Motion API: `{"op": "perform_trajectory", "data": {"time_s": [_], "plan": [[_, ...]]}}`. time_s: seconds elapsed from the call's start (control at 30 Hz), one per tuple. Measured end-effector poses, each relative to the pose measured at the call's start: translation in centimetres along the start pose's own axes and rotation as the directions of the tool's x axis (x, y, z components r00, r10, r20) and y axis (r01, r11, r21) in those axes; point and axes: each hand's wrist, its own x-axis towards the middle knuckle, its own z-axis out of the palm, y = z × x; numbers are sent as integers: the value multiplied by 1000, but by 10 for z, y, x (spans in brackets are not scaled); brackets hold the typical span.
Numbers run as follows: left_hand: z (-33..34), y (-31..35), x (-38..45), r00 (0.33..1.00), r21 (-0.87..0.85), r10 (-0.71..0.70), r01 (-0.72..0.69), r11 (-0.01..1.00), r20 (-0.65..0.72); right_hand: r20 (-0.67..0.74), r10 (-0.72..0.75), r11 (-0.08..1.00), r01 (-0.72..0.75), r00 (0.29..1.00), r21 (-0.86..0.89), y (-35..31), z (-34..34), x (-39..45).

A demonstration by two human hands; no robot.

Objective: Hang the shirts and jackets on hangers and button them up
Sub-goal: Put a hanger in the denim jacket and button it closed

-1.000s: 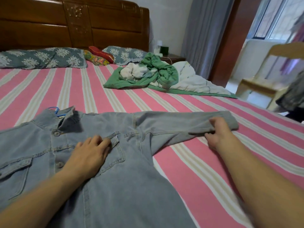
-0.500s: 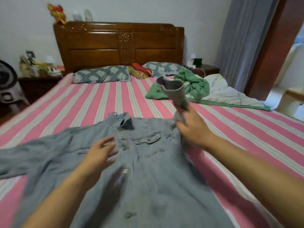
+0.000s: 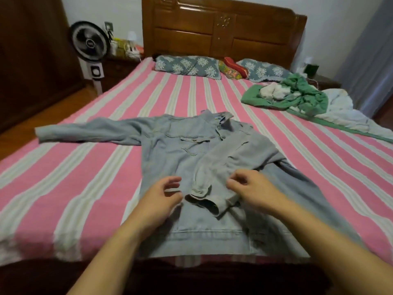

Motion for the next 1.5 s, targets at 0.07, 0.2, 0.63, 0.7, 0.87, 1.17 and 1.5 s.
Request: {"op": "perform_trajectory", "data": {"time_s": [0.07,0.2,0.63,0.7,0.87,1.17,1.5], "plan": [[2,0,2,995,120,64,-74,990,81,100,-10,1000,9,995,13,-8,18,2],[17,1,19,936,466,310,-351,813,164,139,-195,935,226,971,-271,-9,56,3],[48,46,0,828,203,559,-555,806,47,-67,-453,890,456,889,28,27,-17,-15],[52,39,-3,836,354,492,-548,758,242,144,-436,899,438,888,16,29,-26,-19],[22,22,-22,959,558,168,-270,785,229,-9,-316,948,316,949,22,7,-8,-8],[-218,-33,-20,800,651,4,485,583,-600,304,-469,807,542,829,-233,-157,84,114],[-261,-96,-7,801,696,-12,527,487,-598,298,-516,742,593,803,-313,-292,311,336]]}}
